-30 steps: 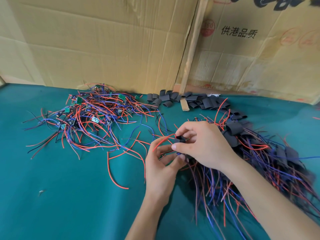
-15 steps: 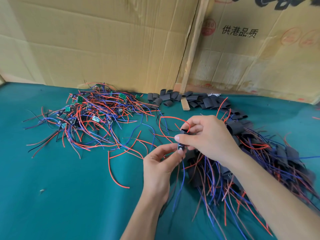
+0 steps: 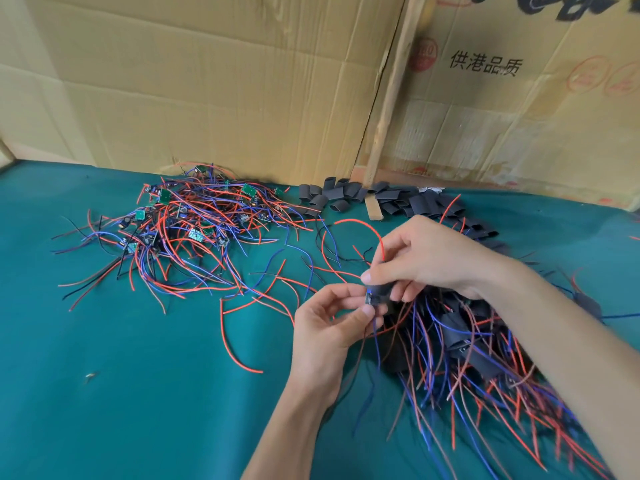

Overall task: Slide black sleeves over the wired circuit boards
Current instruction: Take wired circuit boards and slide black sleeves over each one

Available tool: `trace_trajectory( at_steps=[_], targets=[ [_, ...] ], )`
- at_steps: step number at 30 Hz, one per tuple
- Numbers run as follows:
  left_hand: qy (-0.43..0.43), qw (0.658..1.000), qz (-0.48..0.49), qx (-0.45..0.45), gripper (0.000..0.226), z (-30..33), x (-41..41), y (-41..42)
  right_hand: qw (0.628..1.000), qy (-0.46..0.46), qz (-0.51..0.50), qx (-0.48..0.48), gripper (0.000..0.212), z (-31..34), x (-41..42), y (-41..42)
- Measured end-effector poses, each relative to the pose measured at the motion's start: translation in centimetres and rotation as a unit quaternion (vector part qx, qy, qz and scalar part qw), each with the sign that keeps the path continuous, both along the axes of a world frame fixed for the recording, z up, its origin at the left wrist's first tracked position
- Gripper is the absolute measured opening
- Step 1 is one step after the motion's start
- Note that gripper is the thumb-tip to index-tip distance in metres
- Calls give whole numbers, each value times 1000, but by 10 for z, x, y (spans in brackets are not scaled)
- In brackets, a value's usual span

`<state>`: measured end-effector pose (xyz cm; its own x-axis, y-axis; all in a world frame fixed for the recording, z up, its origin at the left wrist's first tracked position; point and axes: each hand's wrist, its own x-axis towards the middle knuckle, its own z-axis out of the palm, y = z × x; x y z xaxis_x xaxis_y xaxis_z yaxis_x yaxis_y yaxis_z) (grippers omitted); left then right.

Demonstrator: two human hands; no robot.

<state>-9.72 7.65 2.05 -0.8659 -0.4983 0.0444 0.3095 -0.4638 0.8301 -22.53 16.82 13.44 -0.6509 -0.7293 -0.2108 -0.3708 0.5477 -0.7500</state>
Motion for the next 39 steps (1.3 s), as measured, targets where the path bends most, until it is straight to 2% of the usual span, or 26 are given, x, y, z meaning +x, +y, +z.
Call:
trace_trajectory(
  at_steps=[4, 9, 15, 17, 19, 21, 23, 25, 30, 33, 35, 39],
  targets=[
    [14, 999, -34, 32, 16, 4, 1, 1, 1000, -17, 23, 8, 21, 6, 1, 0],
    [0, 995, 1, 102, 19, 4, -2, -2, 999, -24, 13, -17, 20, -2, 6, 3],
    [-44, 995, 56, 64, 14, 0, -6, 1, 994, 106, 5, -13, 18, -25, 17, 1],
    [-53, 995, 72, 48, 15, 0, -6, 2, 992, 124, -6, -16, 20, -30, 18, 0],
    [-59, 995, 75, 40, 16, 0, -7, 2, 996, 83, -7, -32, 17, -33, 19, 0],
    [-64, 995, 64, 47, 14, 0, -6, 0, 997, -4, 1, -72, 5, -31, 19, 4],
    [-64, 995, 45, 58, 13, 3, -5, -1, 990, -81, 15, -114, 13, -28, 18, 9],
    [-62, 996, 25, 65, 15, 4, -3, -2, 985, -111, 40, -125, 22, -24, 17, 14],
    [-61, 991, -48, 110, 16, 8, 1, -8, 974, -145, 92, -145, 26, -20, 15, 22],
    [-53, 986, -91, 133, 17, 9, 3, -9, 971, -156, 86, -161, 35, -21, 17, 21],
    [-40, 982, -111, 145, 20, 11, 3, -7, 970, -162, 92, -157, 32, -24, 19, 21],
    [-28, 974, -141, 177, 33, 12, 5, -5, 981, -108, 78, -140, 31, -31, 27, 23]
  ],
)
